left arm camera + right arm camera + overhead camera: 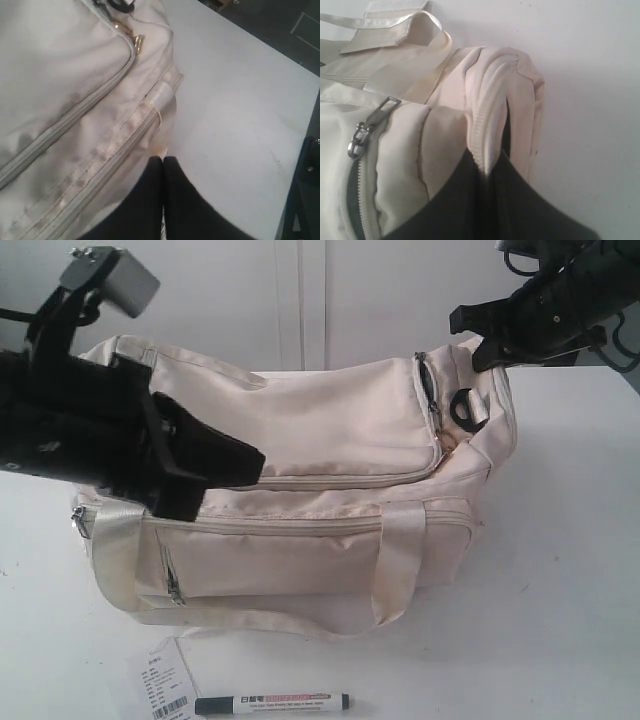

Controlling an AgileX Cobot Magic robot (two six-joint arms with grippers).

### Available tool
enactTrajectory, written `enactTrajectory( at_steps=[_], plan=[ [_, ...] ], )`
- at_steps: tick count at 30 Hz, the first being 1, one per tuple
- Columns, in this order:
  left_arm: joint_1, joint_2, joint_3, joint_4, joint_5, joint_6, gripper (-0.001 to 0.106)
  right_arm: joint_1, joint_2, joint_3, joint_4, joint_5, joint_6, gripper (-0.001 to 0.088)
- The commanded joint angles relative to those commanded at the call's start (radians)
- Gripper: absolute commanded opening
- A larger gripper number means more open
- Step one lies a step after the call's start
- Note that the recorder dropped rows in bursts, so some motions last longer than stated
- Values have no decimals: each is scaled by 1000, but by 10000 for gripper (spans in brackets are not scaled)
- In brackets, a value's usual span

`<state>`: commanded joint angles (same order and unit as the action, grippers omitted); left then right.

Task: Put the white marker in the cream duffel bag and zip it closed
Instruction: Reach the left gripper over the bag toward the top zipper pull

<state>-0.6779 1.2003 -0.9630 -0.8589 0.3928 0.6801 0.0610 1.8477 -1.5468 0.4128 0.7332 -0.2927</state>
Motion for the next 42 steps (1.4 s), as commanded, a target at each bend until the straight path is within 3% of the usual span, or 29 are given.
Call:
enactTrajectory(
  at_steps=[14,17,24,31,42],
  plan=[
    [-199,202,-141,-37,-261,-11,0,0,0,0,0,0,0,0],
    [-223,231,-160,-48,-302,-11,58,0,0,0,0,0,0,0],
    [-230,305,-219,-54,-321,-112,318,0,0,0,0,0,0,0],
    [-230,393,-266,-85,-427,-343,475,0,0,0,0,-2,0,0],
    [-230,533,-397,-87,-425,-397,498,0,0,0,0,0,0,0]
  ],
)
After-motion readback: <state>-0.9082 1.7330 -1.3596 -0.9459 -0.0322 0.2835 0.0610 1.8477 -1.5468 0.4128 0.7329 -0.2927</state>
